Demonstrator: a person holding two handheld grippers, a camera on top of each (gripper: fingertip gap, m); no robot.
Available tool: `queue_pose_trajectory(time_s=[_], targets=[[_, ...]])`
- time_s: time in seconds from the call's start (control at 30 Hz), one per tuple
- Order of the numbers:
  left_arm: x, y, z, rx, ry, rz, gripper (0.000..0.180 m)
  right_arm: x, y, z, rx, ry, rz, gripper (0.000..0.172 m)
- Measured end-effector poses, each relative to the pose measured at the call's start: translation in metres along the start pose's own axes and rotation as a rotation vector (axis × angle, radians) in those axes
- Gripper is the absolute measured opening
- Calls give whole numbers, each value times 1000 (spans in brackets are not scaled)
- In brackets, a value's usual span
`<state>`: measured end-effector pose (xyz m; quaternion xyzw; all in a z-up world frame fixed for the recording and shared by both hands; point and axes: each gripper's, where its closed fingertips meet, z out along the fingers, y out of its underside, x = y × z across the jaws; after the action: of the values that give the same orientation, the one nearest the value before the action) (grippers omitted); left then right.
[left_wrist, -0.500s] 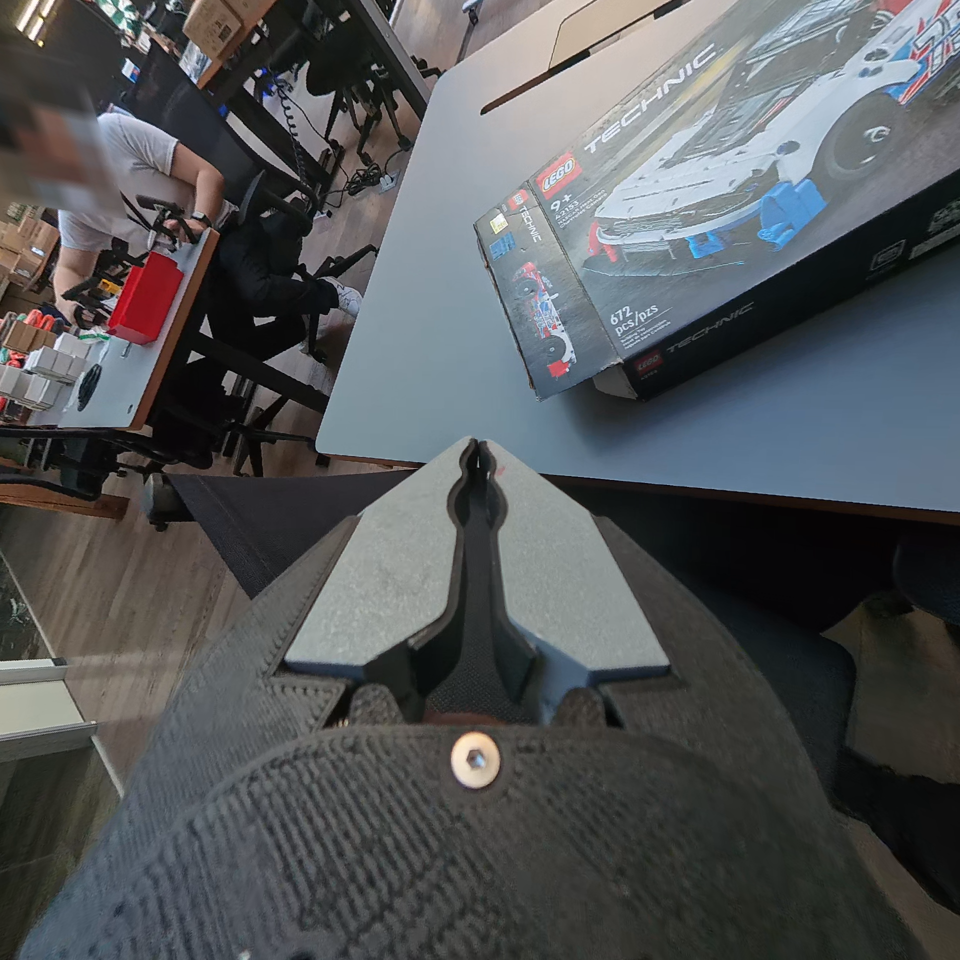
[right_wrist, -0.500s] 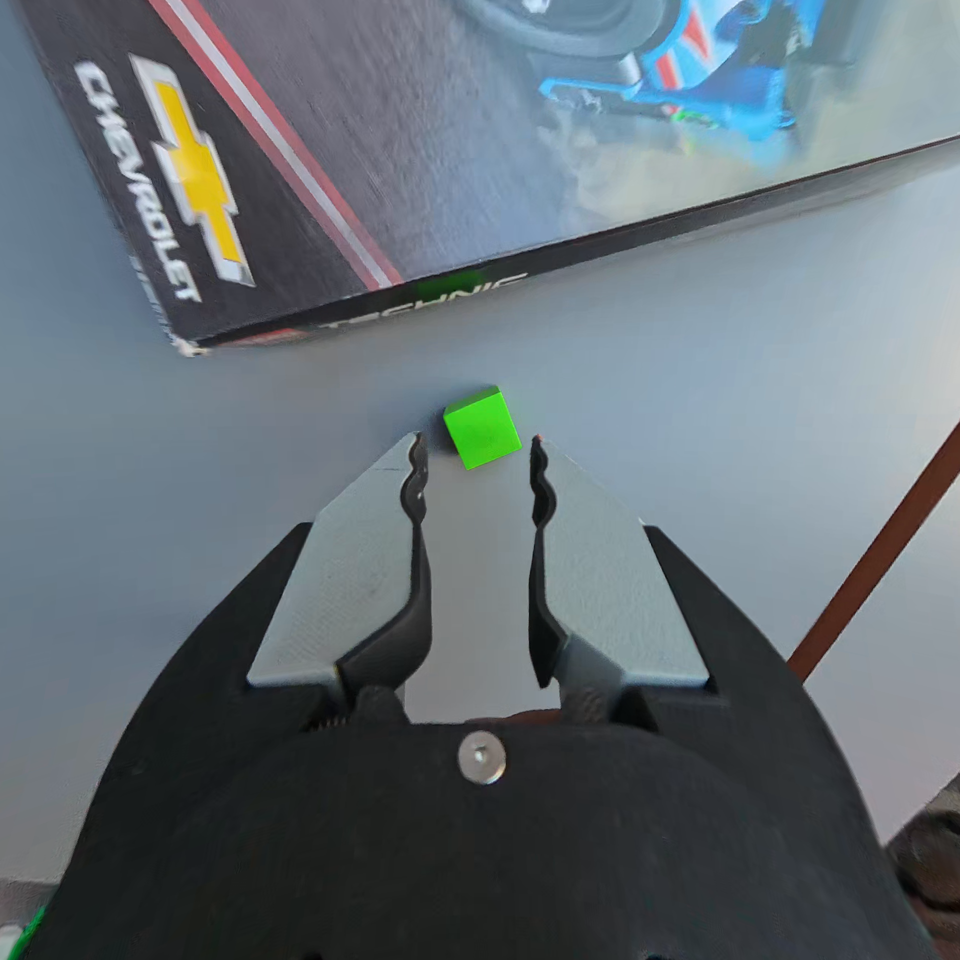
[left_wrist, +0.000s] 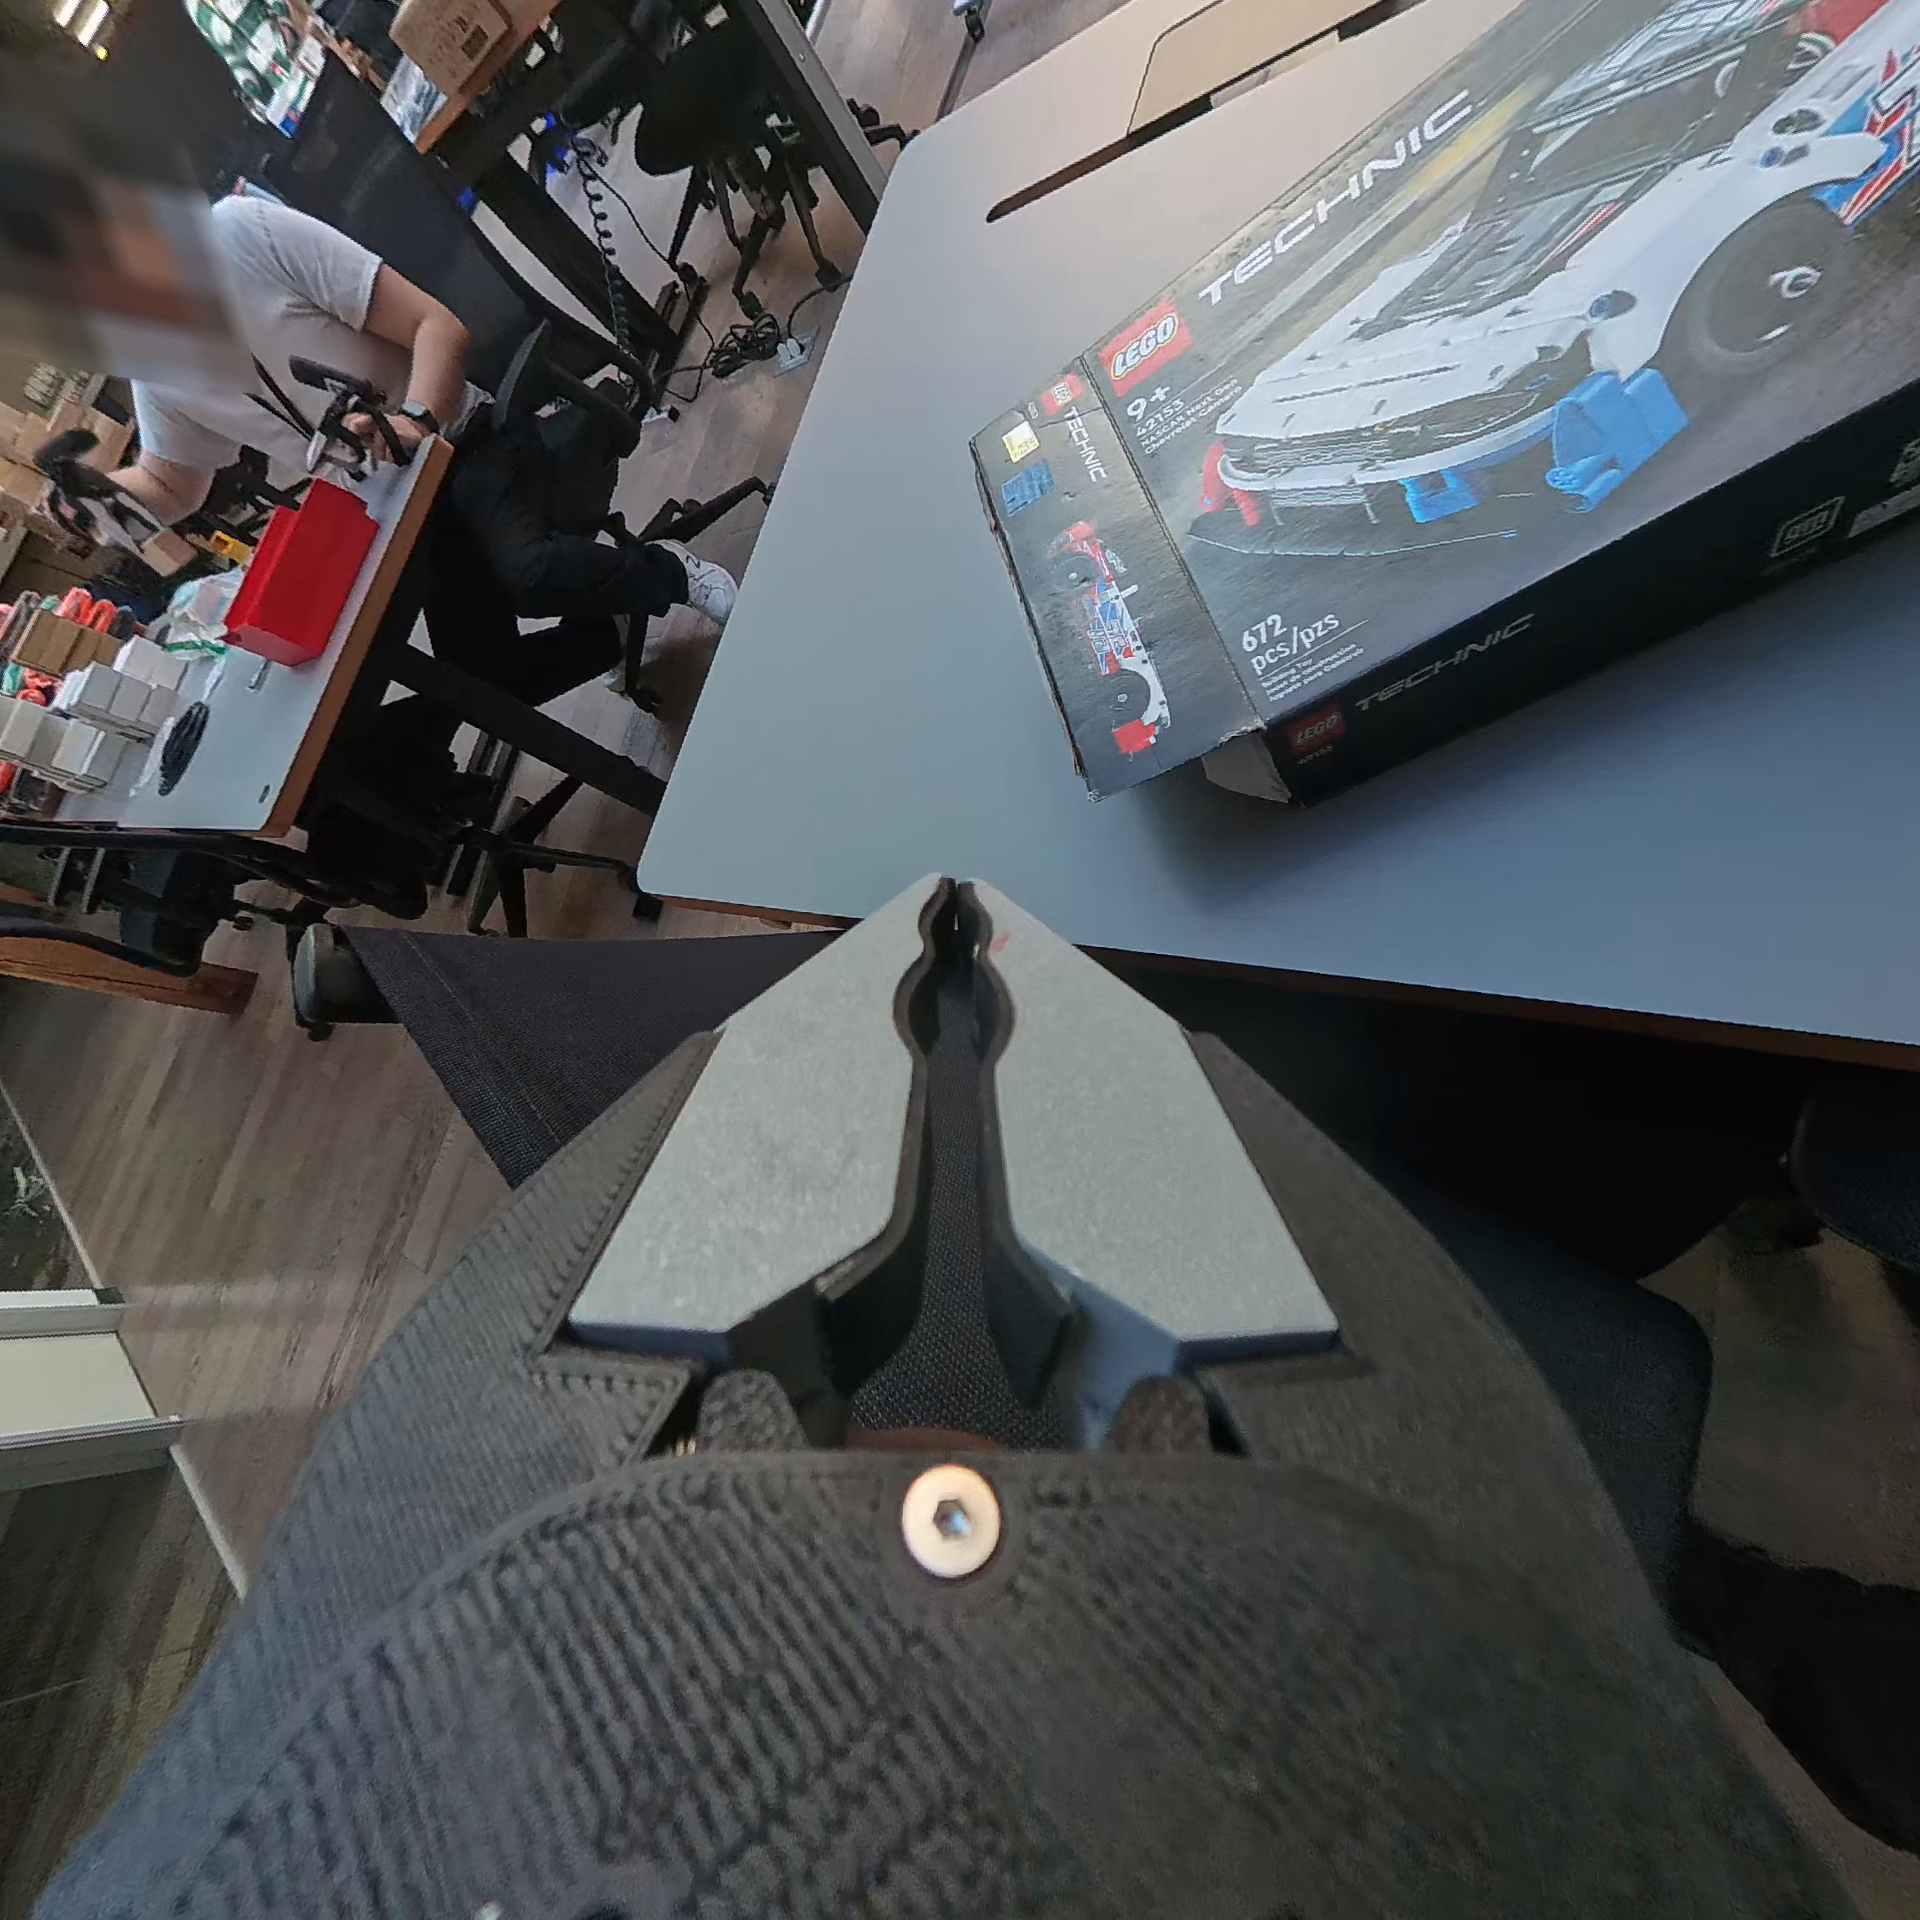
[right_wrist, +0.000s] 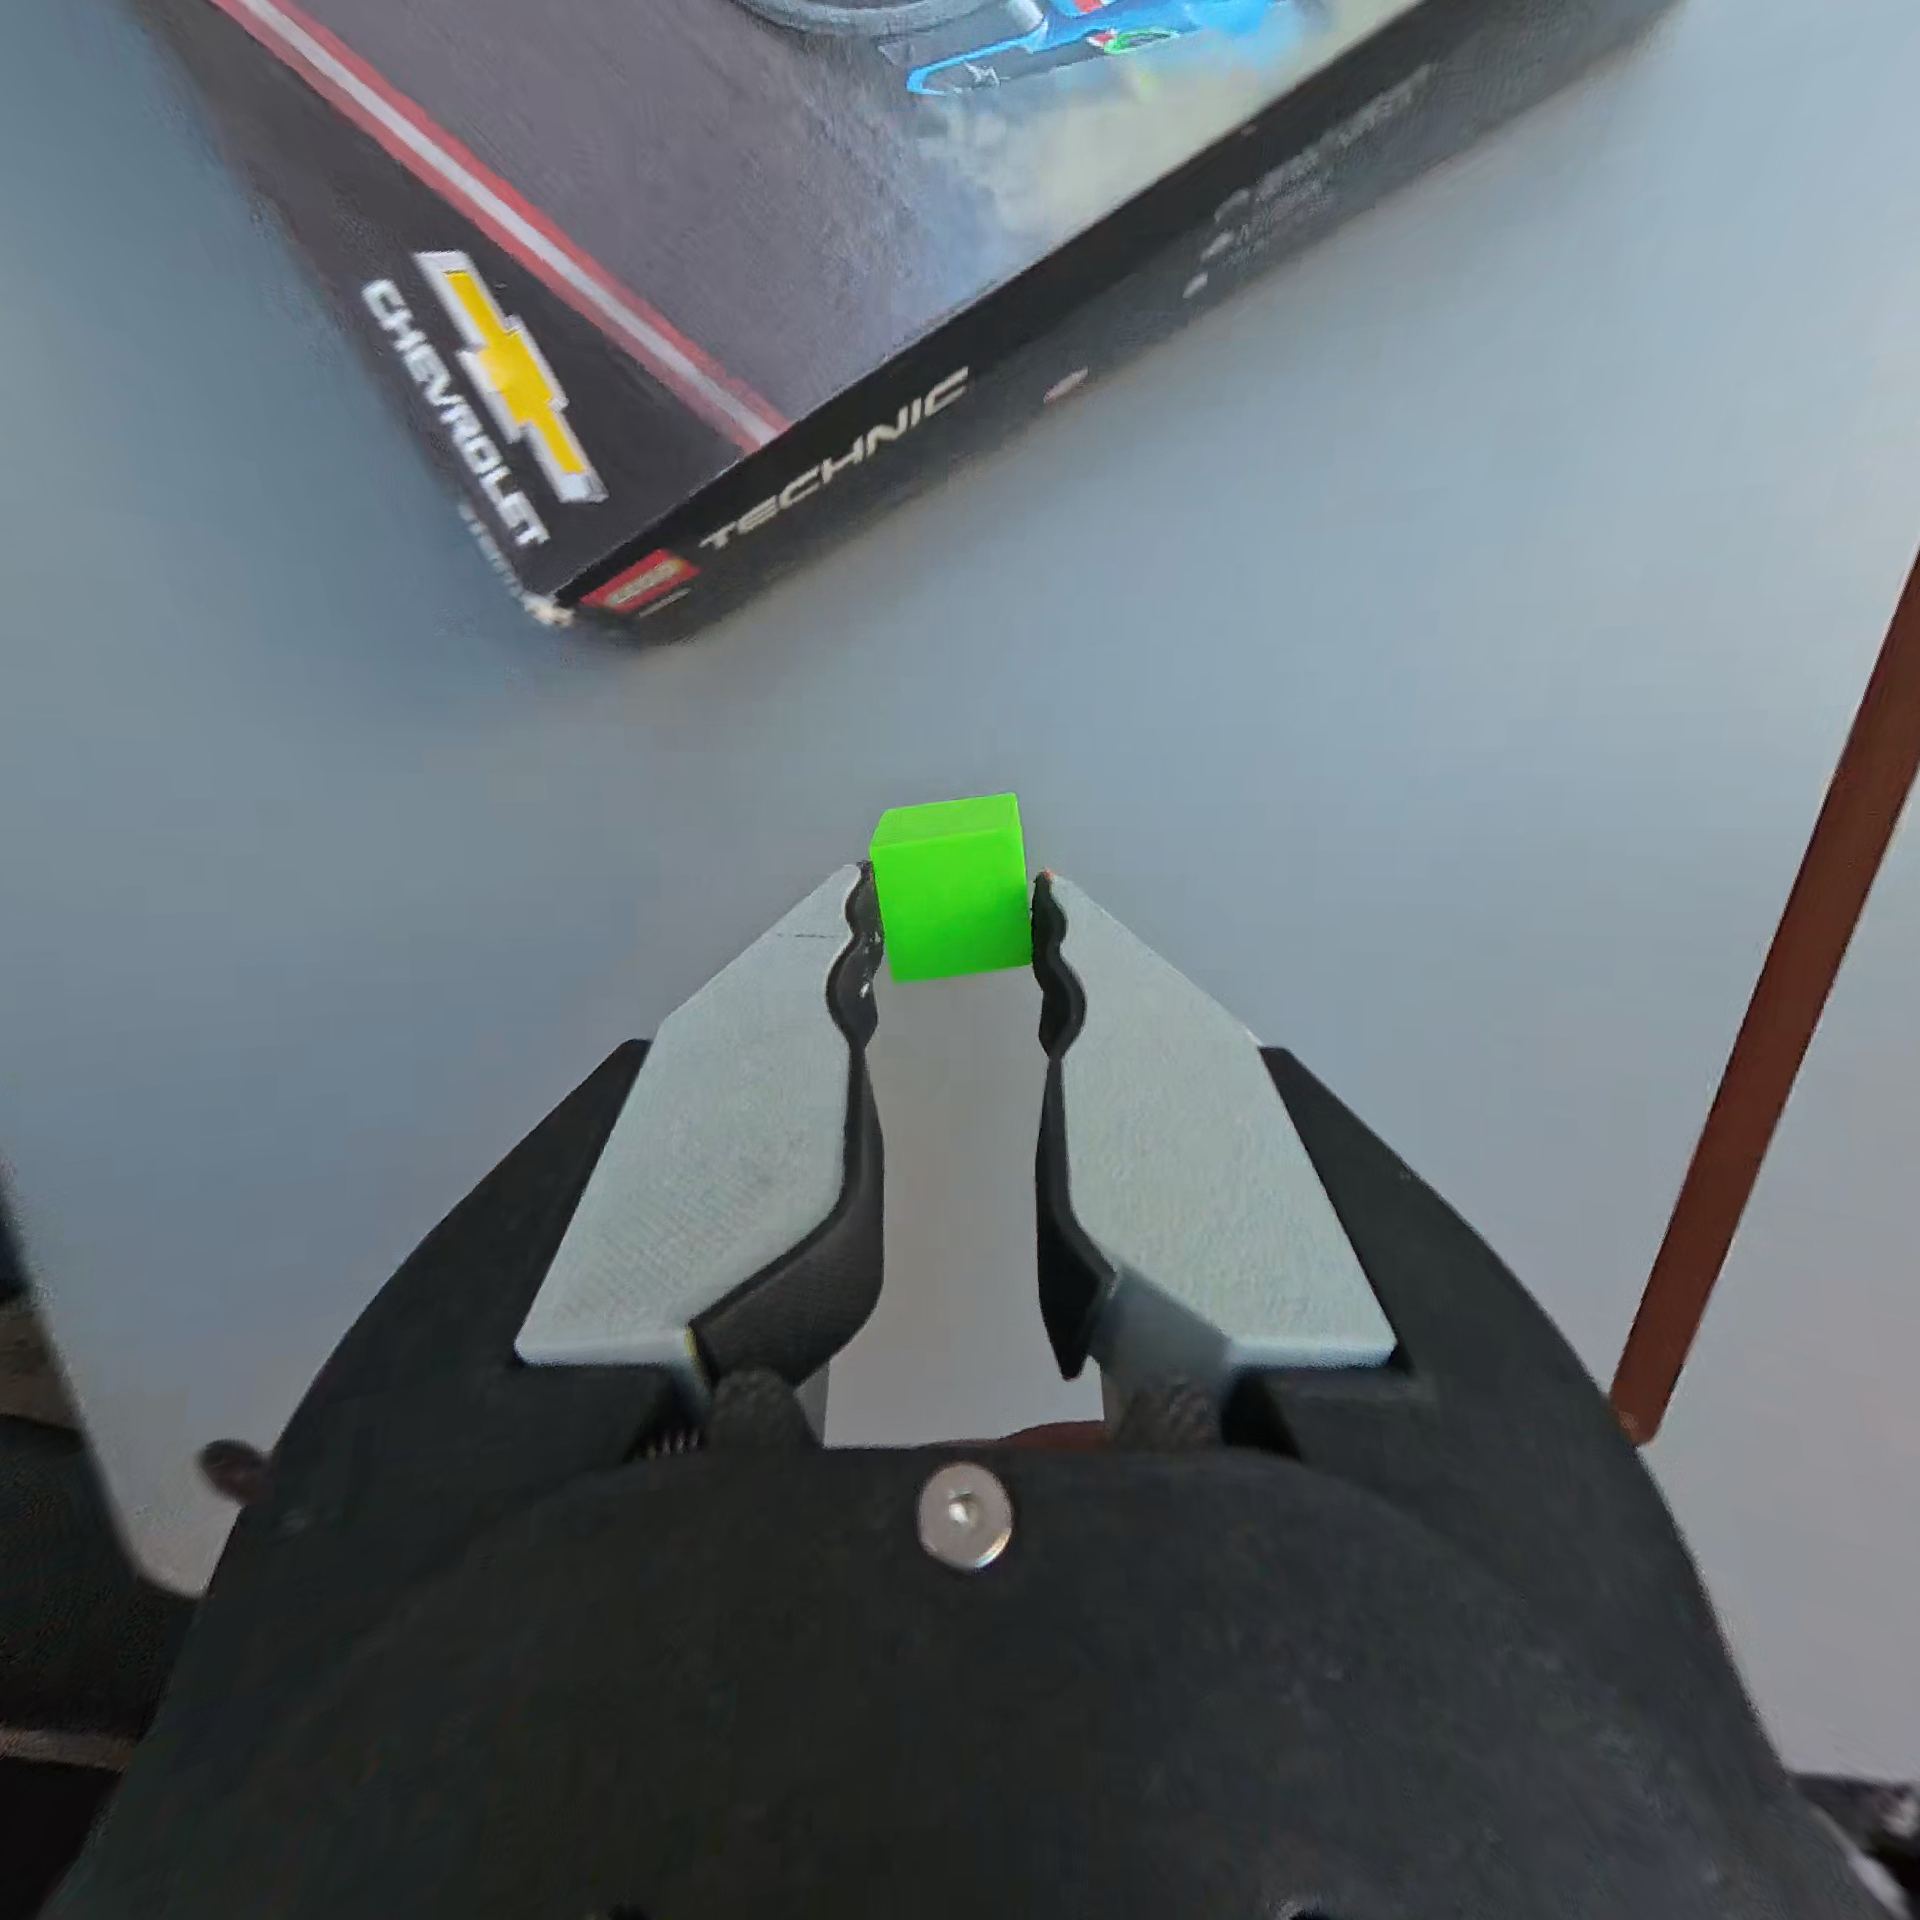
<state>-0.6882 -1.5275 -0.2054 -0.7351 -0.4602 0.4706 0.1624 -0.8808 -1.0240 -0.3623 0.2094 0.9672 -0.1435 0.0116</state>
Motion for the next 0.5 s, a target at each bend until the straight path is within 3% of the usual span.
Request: queue_pose_trajectory(time_s=[0.17,0.33,0.5], targets=[[3,0,1,-2,16,12,0,-34,37,-55,26,-44,130,26],[5,0,1,0,23,20,0,-60,79,-51,-58,-5,140,26],[6,-1,0,3,21,30,0,-74,89,-43,-31,16,159,26]])
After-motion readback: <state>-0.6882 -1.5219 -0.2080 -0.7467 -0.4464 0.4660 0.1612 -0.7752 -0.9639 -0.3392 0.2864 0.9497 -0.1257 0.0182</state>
